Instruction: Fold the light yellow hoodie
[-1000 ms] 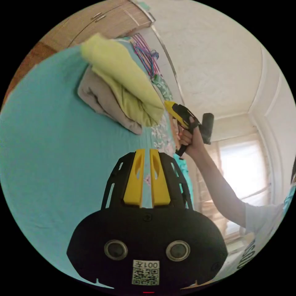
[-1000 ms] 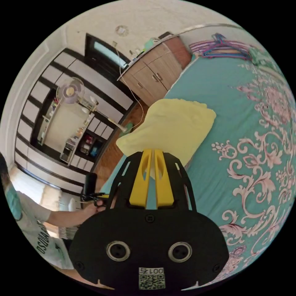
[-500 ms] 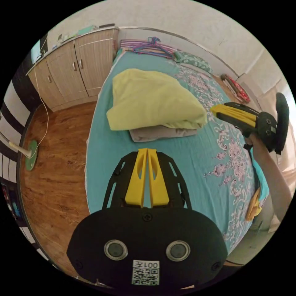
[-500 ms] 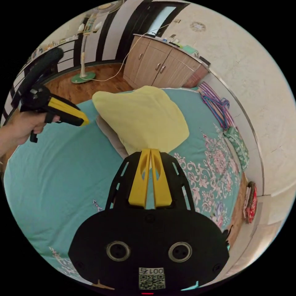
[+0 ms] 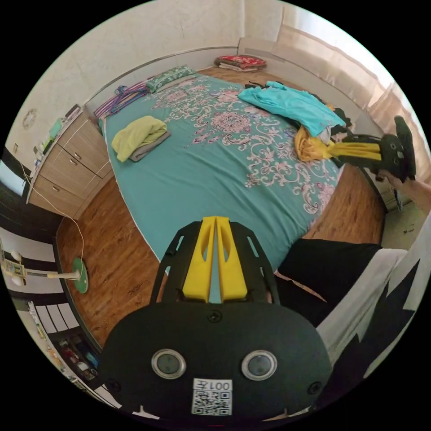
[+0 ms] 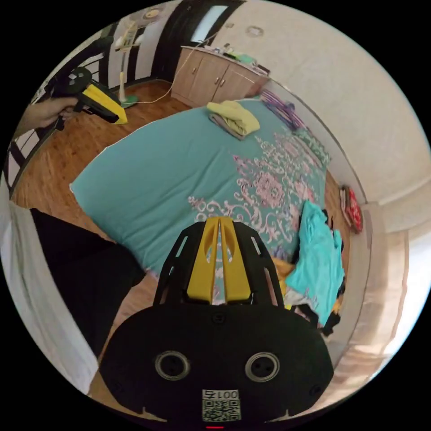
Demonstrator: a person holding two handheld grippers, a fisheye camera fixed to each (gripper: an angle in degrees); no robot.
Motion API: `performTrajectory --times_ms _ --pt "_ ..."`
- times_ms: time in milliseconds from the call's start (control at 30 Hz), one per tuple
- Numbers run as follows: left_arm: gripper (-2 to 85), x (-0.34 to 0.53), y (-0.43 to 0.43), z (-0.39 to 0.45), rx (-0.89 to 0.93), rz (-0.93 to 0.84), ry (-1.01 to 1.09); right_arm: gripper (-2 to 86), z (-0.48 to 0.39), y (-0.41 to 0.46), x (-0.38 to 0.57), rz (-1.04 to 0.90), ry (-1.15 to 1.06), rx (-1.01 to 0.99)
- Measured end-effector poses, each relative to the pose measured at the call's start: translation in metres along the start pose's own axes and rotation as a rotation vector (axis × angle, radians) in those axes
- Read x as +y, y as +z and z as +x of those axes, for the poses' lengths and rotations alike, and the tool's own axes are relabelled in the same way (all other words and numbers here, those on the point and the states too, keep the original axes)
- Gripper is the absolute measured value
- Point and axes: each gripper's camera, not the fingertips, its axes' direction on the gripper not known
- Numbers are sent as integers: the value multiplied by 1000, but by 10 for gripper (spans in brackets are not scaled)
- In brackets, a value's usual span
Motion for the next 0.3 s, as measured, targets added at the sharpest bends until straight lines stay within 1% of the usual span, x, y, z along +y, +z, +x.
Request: performTrajectory --times_ms 67,133,167,200,267,300 --pt "-10 0 -1 18 77 -59 -14 1 -6 -65 4 -122 194 -68" --pt "-10 -4 -4 27 171 -49 -16 1 -9 -107 0 -188 296 -101" --pt "-10 -9 -5 33 213 -30 -14 1 -9 -137 -5 -192 349 -75" --pt "-10 -12 -6 36 223 -18 -8 1 -9 -154 -9 -185 371 -40" --pt "-10 -29 -7 54 180 34 54 1 1 -219 -30 -137 402 186" --pt "-10 -34 -7 59 155 49 73 1 7 -234 -35 -125 414 245"
